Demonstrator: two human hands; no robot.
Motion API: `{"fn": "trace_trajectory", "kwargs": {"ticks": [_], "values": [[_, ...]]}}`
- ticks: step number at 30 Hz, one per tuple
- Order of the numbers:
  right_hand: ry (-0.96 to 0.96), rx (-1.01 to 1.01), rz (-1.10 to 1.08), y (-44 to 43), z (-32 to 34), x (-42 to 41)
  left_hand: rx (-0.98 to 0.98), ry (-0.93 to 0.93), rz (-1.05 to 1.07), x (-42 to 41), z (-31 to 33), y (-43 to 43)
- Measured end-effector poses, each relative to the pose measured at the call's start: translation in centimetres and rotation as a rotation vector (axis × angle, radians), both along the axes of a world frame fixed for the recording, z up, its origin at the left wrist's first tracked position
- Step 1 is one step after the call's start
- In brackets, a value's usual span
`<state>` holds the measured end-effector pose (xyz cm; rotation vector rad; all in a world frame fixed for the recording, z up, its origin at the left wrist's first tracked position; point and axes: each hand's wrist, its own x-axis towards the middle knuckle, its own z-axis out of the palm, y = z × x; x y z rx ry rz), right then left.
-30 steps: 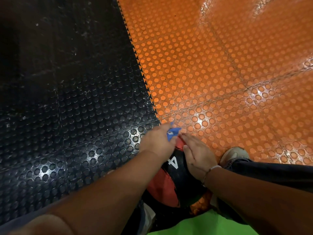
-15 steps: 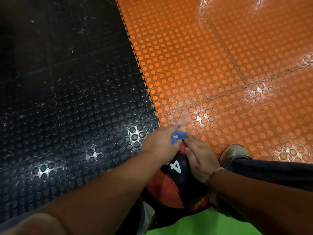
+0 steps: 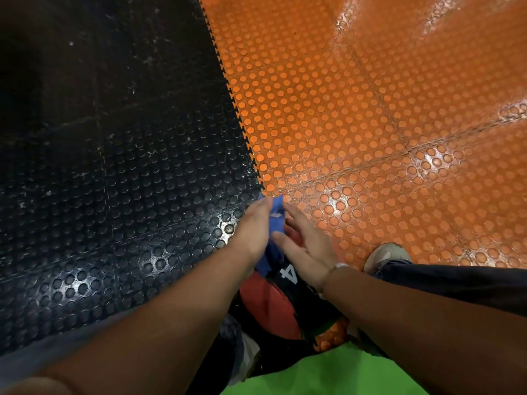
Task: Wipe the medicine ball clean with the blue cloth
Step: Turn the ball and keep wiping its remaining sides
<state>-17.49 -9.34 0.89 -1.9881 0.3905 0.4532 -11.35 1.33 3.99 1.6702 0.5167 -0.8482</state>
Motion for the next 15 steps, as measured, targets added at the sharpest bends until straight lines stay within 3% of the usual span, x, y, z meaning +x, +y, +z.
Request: {"fn": "trace_trajectory", "kwargs": {"ticks": [2, 4, 7, 9, 11, 13, 15], "values": [[0.009, -0.020, -0.034, 0.6, 0.6, 0.7, -0.081, -0.145, 0.017, -1.1, 0.6, -0.2], [0.041, 0.128, -0.188, 0.0, 0.9, 1.6, -0.024, -0.286, -0.048, -2.7, 0.8, 0.0], [0.153, 0.372, -0.500, -2.8, 0.7, 2.6, 0.548, -0.363, -0.543, -4.9, -1.6, 0.8], [0.230, 0.338, -0.590, -5.1, 0.2, 3.1, 0.749, -0.174, -0.731, -5.8, -2.8, 1.4], [0.243, 0.203, -0.492, -6.4, 0.8, 3.5, 0.725, -0.089, -0.706, -6.1, -3.4, 1.4], [0.185, 0.081, -0.311, -5.5, 2.0, 3.6, 0.733, -0.137, -0.757, -6.1, -3.6, 1.3], [0.075, -0.123, 0.111, -3.4, 2.2, 2.7, 0.747, -0.188, -0.843, -5.9, -4.0, 1.3]]}}
